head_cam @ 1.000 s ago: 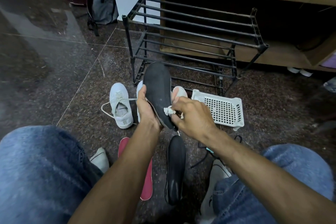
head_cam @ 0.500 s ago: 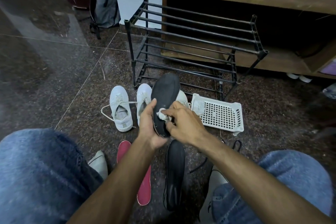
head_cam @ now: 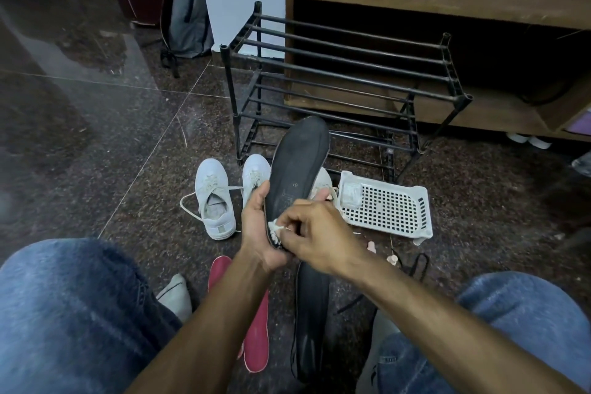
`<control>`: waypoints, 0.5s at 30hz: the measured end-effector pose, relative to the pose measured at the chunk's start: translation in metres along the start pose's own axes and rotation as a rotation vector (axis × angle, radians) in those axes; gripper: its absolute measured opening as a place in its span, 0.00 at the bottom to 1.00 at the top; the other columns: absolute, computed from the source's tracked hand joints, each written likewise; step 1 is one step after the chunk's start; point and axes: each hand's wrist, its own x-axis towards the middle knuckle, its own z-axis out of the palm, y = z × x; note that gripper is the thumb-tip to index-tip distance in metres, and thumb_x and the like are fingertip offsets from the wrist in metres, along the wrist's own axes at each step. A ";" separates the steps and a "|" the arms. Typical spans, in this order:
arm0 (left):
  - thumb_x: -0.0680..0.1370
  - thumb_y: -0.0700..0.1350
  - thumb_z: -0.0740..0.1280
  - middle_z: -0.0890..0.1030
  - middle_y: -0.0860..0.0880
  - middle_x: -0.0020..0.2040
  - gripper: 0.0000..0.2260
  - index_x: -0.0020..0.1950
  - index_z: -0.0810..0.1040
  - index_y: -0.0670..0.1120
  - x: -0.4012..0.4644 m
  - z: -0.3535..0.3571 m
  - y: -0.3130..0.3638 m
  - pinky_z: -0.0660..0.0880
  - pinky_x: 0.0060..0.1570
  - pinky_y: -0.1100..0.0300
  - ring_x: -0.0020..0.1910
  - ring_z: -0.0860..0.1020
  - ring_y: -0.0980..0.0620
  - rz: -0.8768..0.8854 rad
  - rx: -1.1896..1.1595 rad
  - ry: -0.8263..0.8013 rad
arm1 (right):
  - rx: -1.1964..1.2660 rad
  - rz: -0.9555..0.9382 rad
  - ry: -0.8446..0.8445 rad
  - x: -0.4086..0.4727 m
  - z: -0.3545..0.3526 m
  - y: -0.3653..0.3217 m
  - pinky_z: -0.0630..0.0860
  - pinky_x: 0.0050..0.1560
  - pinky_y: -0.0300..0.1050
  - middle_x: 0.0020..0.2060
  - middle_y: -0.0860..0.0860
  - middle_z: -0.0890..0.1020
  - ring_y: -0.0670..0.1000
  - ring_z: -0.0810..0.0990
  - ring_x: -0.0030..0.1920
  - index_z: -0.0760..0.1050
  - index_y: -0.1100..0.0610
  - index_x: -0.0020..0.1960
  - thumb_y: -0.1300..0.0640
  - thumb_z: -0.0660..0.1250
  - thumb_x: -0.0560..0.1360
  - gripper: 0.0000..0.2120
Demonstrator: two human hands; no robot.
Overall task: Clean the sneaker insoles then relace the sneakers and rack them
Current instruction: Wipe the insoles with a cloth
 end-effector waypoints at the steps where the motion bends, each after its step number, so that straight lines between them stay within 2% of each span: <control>1: 0.79 0.57 0.57 0.83 0.36 0.52 0.26 0.50 0.84 0.37 0.002 0.001 0.000 0.78 0.55 0.51 0.52 0.83 0.42 0.005 0.006 0.003 | -0.064 -0.036 0.008 0.000 -0.002 0.000 0.76 0.44 0.50 0.39 0.44 0.78 0.49 0.78 0.40 0.82 0.54 0.46 0.58 0.67 0.72 0.06; 4: 0.78 0.55 0.58 0.84 0.44 0.41 0.22 0.43 0.84 0.41 0.007 0.004 -0.006 0.81 0.42 0.57 0.40 0.84 0.47 -0.018 0.035 0.000 | -0.320 -0.029 0.096 0.020 -0.019 0.006 0.76 0.47 0.52 0.45 0.49 0.79 0.56 0.79 0.46 0.81 0.54 0.50 0.54 0.64 0.75 0.09; 6: 0.79 0.54 0.58 0.84 0.45 0.38 0.22 0.38 0.84 0.41 0.008 0.005 -0.007 0.81 0.37 0.59 0.37 0.83 0.48 -0.022 0.050 -0.001 | -0.416 0.003 0.158 0.033 -0.027 0.005 0.75 0.46 0.51 0.48 0.51 0.79 0.58 0.79 0.47 0.80 0.54 0.51 0.53 0.63 0.76 0.10; 8: 0.78 0.55 0.58 0.84 0.43 0.41 0.23 0.42 0.84 0.40 0.008 0.006 -0.002 0.81 0.42 0.57 0.40 0.84 0.47 -0.037 0.048 -0.009 | -0.426 -0.049 0.137 0.028 -0.025 -0.002 0.75 0.44 0.50 0.47 0.51 0.78 0.58 0.78 0.46 0.80 0.55 0.50 0.54 0.63 0.76 0.09; 11: 0.77 0.57 0.58 0.80 0.36 0.58 0.26 0.59 0.80 0.38 0.007 0.002 0.006 0.71 0.65 0.51 0.59 0.79 0.42 -0.031 0.075 0.002 | -0.371 -0.170 0.024 -0.003 -0.013 -0.013 0.74 0.42 0.52 0.46 0.51 0.77 0.58 0.78 0.45 0.79 0.56 0.49 0.54 0.63 0.77 0.08; 12: 0.77 0.57 0.58 0.80 0.36 0.59 0.26 0.60 0.80 0.38 0.006 0.003 0.004 0.70 0.66 0.50 0.60 0.78 0.42 -0.038 0.084 0.009 | -0.396 -0.164 -0.004 -0.007 -0.013 -0.013 0.74 0.42 0.52 0.47 0.51 0.77 0.59 0.79 0.45 0.79 0.55 0.50 0.54 0.62 0.77 0.09; 13: 0.77 0.57 0.59 0.81 0.38 0.56 0.25 0.58 0.81 0.38 0.006 0.004 0.001 0.72 0.63 0.51 0.57 0.80 0.43 -0.045 0.088 0.012 | -0.444 -0.138 0.006 -0.004 -0.016 -0.011 0.74 0.43 0.53 0.48 0.51 0.77 0.60 0.79 0.46 0.79 0.55 0.51 0.53 0.61 0.78 0.10; 15: 0.76 0.55 0.60 0.83 0.43 0.45 0.19 0.50 0.82 0.42 0.007 0.006 -0.007 0.77 0.50 0.55 0.46 0.82 0.46 -0.043 0.089 0.001 | -0.558 -0.053 0.106 0.015 -0.026 -0.003 0.75 0.44 0.53 0.50 0.51 0.76 0.61 0.79 0.46 0.78 0.54 0.54 0.51 0.59 0.79 0.11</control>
